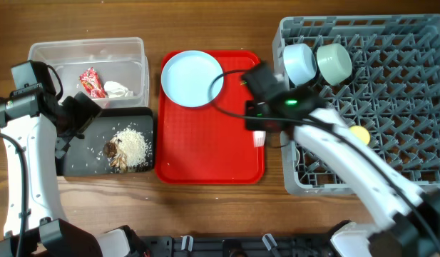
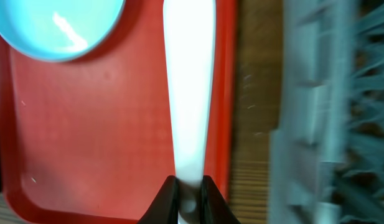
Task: Sort waste into correct bins and load items into the dishwasher rack
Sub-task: 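Grasp the white fork with the right gripper and drop it in the rack, then grasp the light-blue plate edge with the right gripper and lift it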
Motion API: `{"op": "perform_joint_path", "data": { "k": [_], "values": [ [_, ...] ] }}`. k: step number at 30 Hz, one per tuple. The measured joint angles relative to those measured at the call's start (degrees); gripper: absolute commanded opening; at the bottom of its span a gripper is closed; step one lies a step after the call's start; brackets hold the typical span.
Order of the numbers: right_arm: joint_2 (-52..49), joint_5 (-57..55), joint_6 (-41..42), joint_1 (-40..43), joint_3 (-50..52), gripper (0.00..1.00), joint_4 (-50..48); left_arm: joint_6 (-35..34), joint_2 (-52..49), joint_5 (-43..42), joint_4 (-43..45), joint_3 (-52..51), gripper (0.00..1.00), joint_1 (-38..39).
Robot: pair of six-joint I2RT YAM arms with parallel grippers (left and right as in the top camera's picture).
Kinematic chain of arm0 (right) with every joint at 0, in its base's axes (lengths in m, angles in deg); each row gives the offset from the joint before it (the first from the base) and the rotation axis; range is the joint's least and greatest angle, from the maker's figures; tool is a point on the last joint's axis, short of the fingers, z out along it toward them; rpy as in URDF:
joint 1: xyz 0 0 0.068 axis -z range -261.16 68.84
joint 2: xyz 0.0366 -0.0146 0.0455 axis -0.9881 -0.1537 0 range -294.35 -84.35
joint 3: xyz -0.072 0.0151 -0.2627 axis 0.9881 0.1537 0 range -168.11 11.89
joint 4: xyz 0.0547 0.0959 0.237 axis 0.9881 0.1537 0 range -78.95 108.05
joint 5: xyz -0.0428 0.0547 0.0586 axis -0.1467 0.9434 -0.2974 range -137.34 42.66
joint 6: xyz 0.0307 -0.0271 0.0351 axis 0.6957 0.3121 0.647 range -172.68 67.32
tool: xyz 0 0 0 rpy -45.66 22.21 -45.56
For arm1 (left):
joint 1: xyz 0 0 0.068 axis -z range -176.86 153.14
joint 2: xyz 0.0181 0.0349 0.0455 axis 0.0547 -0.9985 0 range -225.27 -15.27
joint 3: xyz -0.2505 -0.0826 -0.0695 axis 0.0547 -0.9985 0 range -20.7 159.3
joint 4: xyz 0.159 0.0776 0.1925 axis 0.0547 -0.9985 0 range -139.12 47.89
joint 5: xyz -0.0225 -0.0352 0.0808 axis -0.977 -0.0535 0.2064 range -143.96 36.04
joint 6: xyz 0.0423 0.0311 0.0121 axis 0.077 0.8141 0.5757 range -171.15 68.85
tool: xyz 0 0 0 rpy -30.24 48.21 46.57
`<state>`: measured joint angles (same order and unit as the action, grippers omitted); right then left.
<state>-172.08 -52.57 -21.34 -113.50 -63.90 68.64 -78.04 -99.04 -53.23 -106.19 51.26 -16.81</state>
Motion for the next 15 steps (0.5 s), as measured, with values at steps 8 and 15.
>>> {"op": "perform_joint_path", "data": {
  "k": [8, 15],
  "values": [
    [2.89, -1.92, -10.75, 15.34, 2.45, 0.05, 9.05, -0.02, 0.00, 0.00, 0.02, 0.00, 1.00, 0.00],
    [1.27, -2.12, -12.96, 15.56, 6.23, 0.37, 4.00, 0.00, 0.00, 0.00, 0.02, 0.00, 1.00, 0.00]
  ]
}}
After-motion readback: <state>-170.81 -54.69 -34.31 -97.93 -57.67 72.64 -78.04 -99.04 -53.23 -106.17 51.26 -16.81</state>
